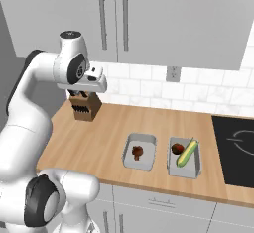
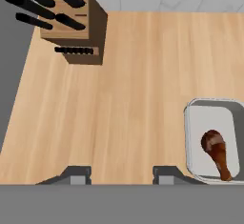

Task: Take the meat container that has the chicken drumstick and place it on the second highest rack of the freezer. Then take the vegetable container that has the corn and bell pepper and place it on the highest rack of the freezer.

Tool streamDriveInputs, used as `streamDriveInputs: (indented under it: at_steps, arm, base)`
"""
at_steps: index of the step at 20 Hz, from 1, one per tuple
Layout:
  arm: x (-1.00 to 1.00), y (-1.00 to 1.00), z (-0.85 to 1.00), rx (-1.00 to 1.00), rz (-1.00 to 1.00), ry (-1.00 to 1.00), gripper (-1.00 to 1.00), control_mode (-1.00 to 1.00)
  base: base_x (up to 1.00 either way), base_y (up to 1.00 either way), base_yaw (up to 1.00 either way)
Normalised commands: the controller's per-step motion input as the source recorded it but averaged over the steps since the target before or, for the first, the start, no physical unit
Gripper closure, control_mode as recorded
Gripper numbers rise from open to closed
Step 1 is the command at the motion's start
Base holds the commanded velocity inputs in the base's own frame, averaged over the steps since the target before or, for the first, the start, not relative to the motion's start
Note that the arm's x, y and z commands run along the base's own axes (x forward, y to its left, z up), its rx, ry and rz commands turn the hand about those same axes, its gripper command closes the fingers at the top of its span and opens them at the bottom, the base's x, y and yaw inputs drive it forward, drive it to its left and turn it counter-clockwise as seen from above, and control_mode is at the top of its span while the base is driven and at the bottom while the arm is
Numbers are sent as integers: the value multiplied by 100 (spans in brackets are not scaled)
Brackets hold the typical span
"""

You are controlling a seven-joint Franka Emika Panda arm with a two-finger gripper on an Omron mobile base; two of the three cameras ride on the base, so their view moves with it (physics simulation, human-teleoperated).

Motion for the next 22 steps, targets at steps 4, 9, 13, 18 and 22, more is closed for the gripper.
streamDriveInputs:
  at_steps: [4, 9, 13, 18, 22]
  arm:
    - [-22, 0, -6, 0, 0, 2, -100, -100]
    - [-53, -11, -48, 3, 0, 21, -100, -100]
    - [-15, -54, -91, 1, -11, 34, -100, -100]
    - [34, -87, -62, 0, -24, 30, -100, -100]
    - [86, -84, -49, 0, -19, 27, -100, -100]
  base:
    - [0, 0, 0]
    - [0, 0, 0]
    - [0, 0, 0]
    - [0, 0, 0]
    - [0, 0, 0]
